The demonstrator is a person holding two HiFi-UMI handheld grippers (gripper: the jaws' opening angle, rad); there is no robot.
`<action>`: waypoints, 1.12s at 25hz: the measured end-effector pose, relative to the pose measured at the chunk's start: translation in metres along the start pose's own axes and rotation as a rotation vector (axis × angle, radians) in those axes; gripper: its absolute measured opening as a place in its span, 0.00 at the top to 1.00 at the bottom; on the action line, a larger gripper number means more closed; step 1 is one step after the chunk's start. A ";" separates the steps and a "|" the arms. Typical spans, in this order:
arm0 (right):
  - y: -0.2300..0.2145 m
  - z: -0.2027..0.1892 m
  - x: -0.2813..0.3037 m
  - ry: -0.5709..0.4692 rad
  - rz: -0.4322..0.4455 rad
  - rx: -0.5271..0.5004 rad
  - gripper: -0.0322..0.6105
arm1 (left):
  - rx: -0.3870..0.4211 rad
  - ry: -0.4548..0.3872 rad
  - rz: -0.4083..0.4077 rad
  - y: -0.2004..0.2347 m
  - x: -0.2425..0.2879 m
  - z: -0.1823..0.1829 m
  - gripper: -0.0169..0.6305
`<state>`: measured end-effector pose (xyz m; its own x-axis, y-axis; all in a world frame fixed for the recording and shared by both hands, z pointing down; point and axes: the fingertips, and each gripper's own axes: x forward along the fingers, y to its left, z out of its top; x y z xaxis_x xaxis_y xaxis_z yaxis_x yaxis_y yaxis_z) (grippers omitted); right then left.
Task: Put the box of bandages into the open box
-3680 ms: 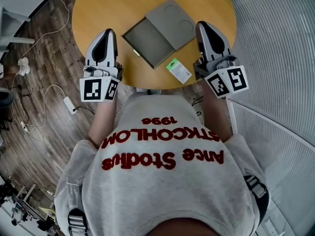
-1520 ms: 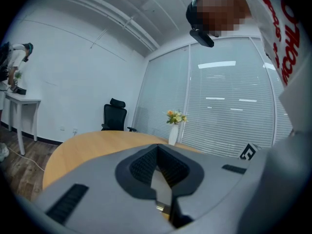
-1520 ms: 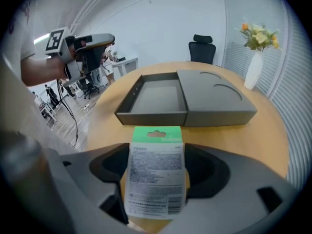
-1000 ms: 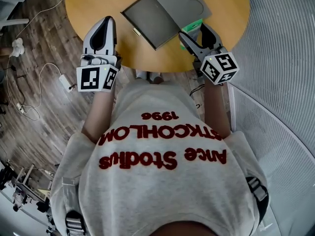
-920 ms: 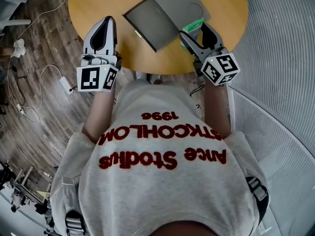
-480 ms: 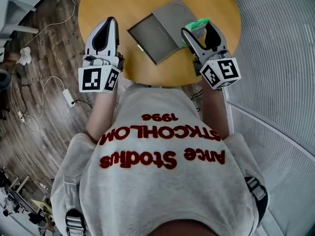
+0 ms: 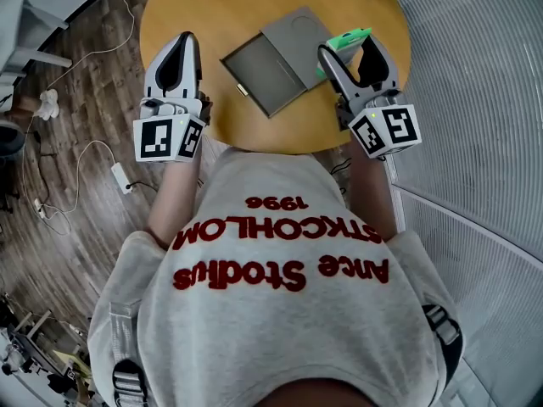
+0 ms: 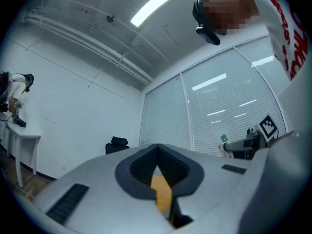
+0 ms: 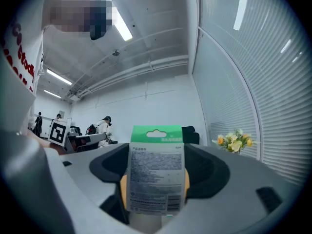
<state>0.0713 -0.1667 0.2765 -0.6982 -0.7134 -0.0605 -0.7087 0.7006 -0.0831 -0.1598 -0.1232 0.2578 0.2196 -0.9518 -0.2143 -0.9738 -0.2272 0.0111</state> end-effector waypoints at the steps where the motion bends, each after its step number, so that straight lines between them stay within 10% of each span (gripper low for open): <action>1: 0.002 0.000 0.001 0.002 0.013 0.006 0.40 | -0.002 0.003 0.007 0.001 -0.001 0.000 0.97; 16: 0.030 -0.031 0.036 0.100 0.144 0.013 0.40 | 0.020 0.044 0.120 0.029 -0.034 -0.011 0.97; 28: 0.022 -0.134 0.062 0.354 0.192 0.083 0.40 | -0.027 0.174 0.189 0.044 -0.033 -0.078 0.97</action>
<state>-0.0011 -0.1930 0.4043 -0.8193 -0.5100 0.2622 -0.5612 0.8069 -0.1842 -0.2056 -0.1182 0.3413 0.0430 -0.9985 -0.0352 -0.9971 -0.0451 0.0611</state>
